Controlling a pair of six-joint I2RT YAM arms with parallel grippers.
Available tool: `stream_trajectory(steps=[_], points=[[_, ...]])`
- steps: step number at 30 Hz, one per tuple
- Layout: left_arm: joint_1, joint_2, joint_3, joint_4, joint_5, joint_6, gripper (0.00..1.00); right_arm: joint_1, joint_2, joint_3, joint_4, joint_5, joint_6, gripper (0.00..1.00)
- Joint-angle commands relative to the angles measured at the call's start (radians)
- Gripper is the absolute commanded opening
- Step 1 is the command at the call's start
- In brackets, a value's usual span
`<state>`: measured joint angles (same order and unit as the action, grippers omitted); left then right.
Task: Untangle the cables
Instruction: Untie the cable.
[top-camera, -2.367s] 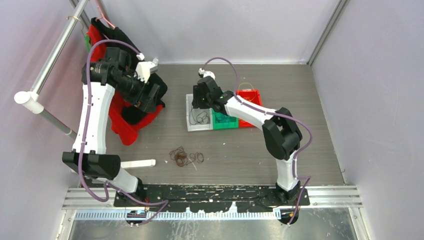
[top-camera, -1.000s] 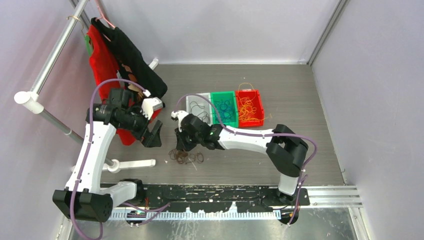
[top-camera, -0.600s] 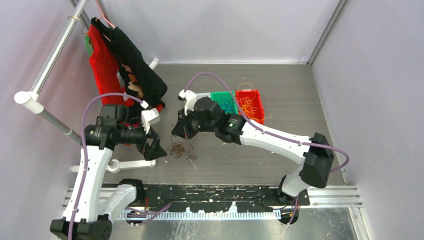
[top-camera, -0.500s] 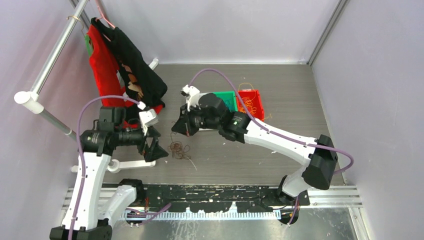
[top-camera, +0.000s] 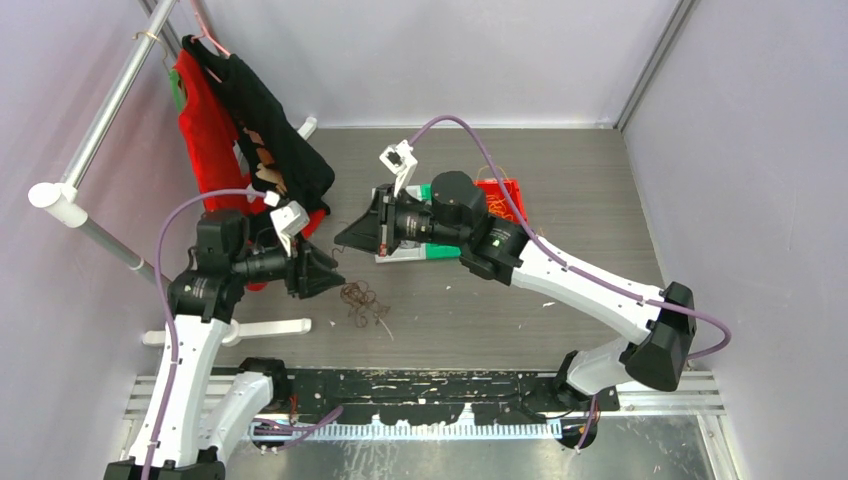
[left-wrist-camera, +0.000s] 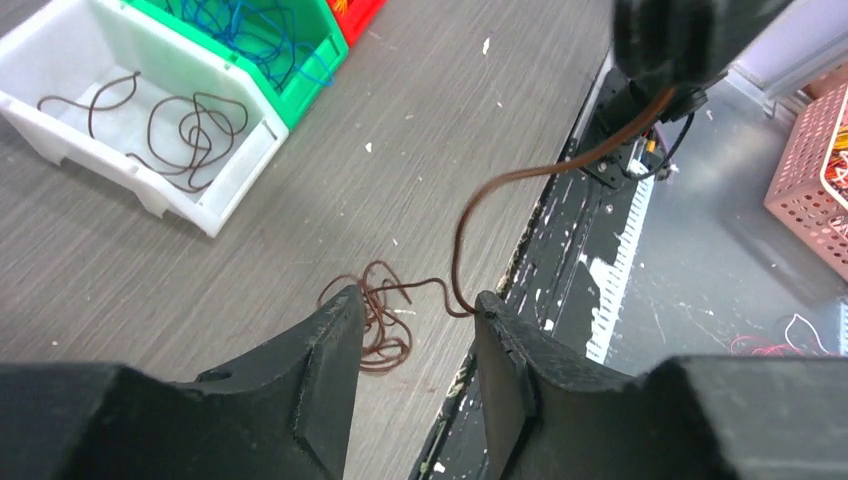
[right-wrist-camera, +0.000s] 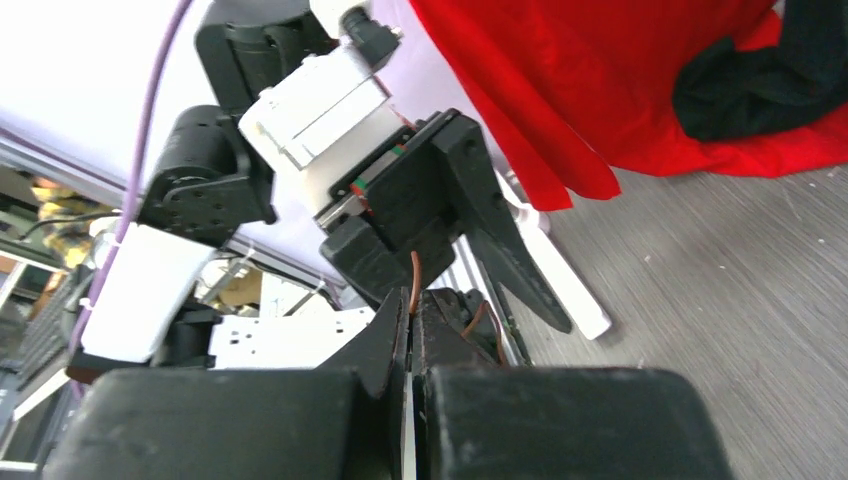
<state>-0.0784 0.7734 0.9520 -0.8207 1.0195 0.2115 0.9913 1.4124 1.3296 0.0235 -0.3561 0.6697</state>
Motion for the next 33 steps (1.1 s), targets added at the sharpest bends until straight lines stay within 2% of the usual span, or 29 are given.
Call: stream_trajectory(steps=[1, 7, 9, 11, 13, 14, 16, 19, 24, 26, 29, 33], points=[[0.002, -0.026, -0.006, 0.163, 0.065, -0.134, 0.46, -0.003, -0.040, 0.017, 0.094, -0.042, 0.046, 0.01], [0.001, -0.023, -0.026, 0.273, 0.117, -0.261, 0.48, -0.003, -0.032, 0.028, 0.099, -0.046, 0.055, 0.01], [0.000, -0.027, -0.033, 0.292, 0.137, -0.287, 0.46, -0.003, -0.033, 0.036, 0.102, -0.046, 0.057, 0.01], [0.000, -0.034, -0.037, 0.305, 0.138, -0.302, 0.30, -0.003, -0.035, 0.040, 0.105, -0.046, 0.056, 0.01], [0.000, -0.038, -0.033, 0.307, 0.138, -0.308, 0.06, -0.003, -0.039, 0.036, 0.109, -0.039, 0.053, 0.01], [0.000, -0.041, -0.026, 0.308, 0.136, -0.312, 0.01, -0.003, -0.048, 0.028, 0.110, -0.031, 0.048, 0.03], [0.000, -0.047, -0.010, 0.307, 0.133, -0.328, 0.00, -0.003, -0.071, 0.001, 0.117, -0.004, 0.025, 0.14], [-0.001, -0.052, 0.018, 0.314, 0.126, -0.342, 0.00, -0.004, -0.117, -0.058, 0.123, 0.028, -0.048, 0.41], [0.000, -0.027, 0.083, 0.346, 0.096, -0.380, 0.00, -0.005, -0.203, -0.195, 0.136, 0.046, -0.246, 0.60], [0.000, -0.009, 0.111, 0.358, 0.102, -0.408, 0.00, -0.004, -0.215, -0.230, 0.132, 0.022, -0.300, 0.64], [0.000, 0.013, 0.149, 0.387, 0.119, -0.473, 0.00, -0.002, -0.191, -0.251, 0.143, -0.022, -0.324, 0.66], [-0.001, 0.026, 0.176, 0.417, 0.135, -0.519, 0.00, 0.016, -0.121, -0.235, 0.202, 0.002, -0.340, 0.66]])
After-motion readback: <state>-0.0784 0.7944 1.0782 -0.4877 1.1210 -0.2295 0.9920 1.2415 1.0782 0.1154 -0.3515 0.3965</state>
